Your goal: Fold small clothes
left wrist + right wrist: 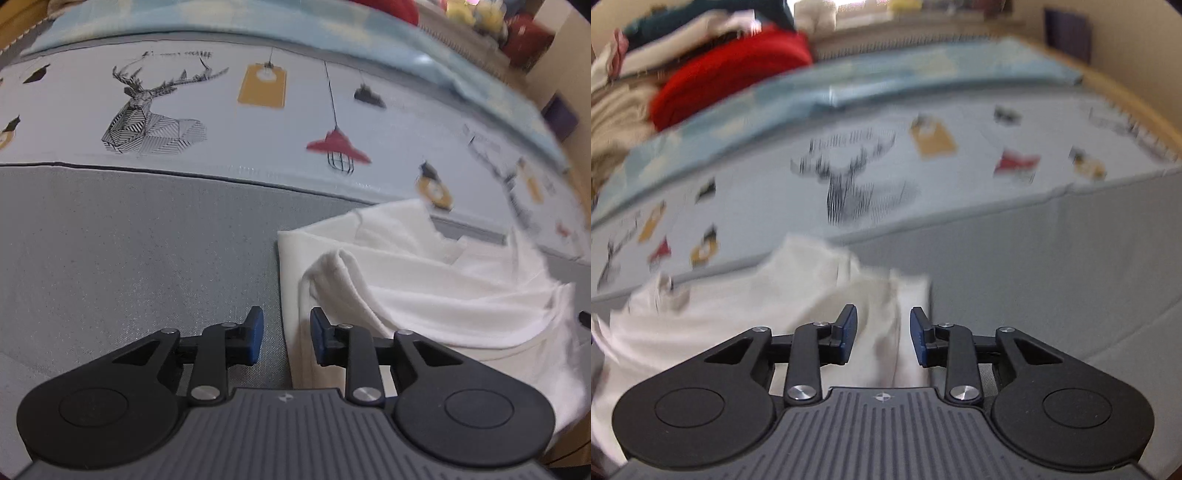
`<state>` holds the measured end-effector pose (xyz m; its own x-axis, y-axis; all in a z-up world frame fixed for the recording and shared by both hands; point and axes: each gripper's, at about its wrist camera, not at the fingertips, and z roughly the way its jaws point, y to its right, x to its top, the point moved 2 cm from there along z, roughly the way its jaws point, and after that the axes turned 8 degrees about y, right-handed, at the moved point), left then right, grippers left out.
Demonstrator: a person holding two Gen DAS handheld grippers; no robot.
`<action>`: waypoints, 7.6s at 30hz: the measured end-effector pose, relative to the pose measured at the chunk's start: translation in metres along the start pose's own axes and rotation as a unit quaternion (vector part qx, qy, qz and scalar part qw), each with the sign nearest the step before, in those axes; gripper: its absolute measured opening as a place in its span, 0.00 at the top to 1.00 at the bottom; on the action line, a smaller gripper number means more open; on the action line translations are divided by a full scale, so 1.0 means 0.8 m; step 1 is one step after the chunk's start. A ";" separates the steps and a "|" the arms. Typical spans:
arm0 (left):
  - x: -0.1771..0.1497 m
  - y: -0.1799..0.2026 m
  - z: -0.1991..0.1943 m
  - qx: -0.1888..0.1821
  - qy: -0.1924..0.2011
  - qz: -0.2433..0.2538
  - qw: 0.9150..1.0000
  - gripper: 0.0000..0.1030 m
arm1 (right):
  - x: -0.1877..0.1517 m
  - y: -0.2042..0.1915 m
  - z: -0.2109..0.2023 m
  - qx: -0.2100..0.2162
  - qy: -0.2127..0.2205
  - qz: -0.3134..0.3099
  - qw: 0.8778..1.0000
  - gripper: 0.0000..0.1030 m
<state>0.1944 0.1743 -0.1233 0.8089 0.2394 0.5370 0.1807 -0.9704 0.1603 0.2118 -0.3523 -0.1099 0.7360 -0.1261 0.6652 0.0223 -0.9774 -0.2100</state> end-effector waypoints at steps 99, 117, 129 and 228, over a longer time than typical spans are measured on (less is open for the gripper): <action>-0.117 0.000 -0.049 -0.048 -0.107 0.124 0.985 0.94 | -0.089 0.000 -0.030 0.028 -0.197 -0.010 0.980 0.87; -0.130 -0.003 -0.081 -0.072 -0.120 0.166 0.976 0.84 | -0.098 -0.001 -0.064 -0.057 -0.202 -0.070 0.975 0.85; -0.131 0.006 -0.050 -0.047 -0.146 0.181 0.971 0.74 | -0.073 -0.002 -0.061 -0.005 -0.132 -0.046 0.990 0.80; -0.078 0.248 -0.037 -0.209 -0.098 0.136 0.963 0.84 | -0.067 -0.049 -0.057 0.048 -0.125 0.056 0.989 0.61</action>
<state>0.1633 -0.0320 -0.1000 0.8920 -0.0733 0.4461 -0.2616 -0.8884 0.3772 0.1402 -0.3152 -0.1049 0.8814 -0.1745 0.4390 -0.0127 -0.9377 -0.3472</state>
